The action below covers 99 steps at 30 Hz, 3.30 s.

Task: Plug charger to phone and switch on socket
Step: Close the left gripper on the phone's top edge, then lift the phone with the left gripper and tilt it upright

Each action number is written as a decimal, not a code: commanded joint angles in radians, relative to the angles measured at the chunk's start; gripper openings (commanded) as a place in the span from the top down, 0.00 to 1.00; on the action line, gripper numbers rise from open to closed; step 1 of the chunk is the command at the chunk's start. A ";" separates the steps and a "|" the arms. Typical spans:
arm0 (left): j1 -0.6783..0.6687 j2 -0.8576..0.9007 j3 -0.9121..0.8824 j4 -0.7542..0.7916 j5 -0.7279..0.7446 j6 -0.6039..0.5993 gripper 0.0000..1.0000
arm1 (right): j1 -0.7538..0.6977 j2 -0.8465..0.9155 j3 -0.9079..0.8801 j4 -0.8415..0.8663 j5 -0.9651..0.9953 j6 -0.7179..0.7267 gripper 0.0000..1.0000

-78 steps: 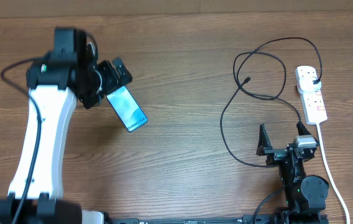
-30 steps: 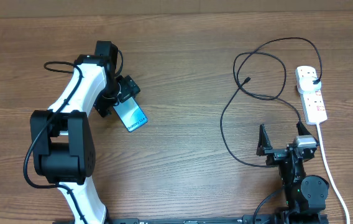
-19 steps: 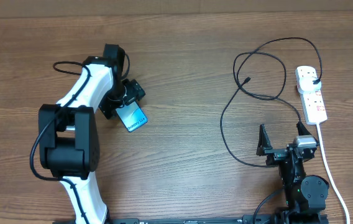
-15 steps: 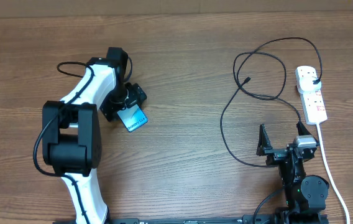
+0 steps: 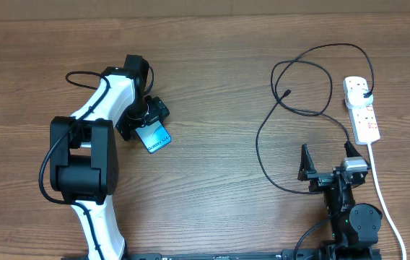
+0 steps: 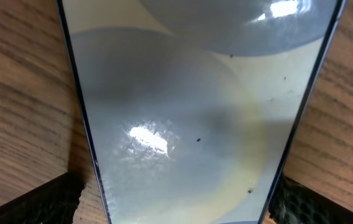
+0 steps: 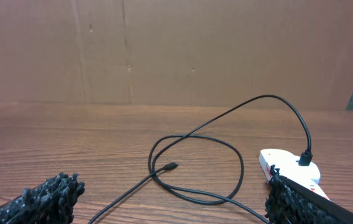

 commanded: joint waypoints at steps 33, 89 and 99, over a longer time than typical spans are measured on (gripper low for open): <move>-0.126 0.027 -0.013 0.076 0.062 0.111 0.22 | -0.003 -0.005 -0.011 0.003 -0.002 -0.002 0.00; -0.071 0.026 0.294 -0.044 1.357 0.223 0.36 | -0.003 -0.005 -0.011 0.034 -0.339 0.616 0.00; -0.071 0.026 0.294 -0.043 1.382 0.224 0.36 | -0.003 -0.005 -0.011 0.047 -0.383 1.152 0.00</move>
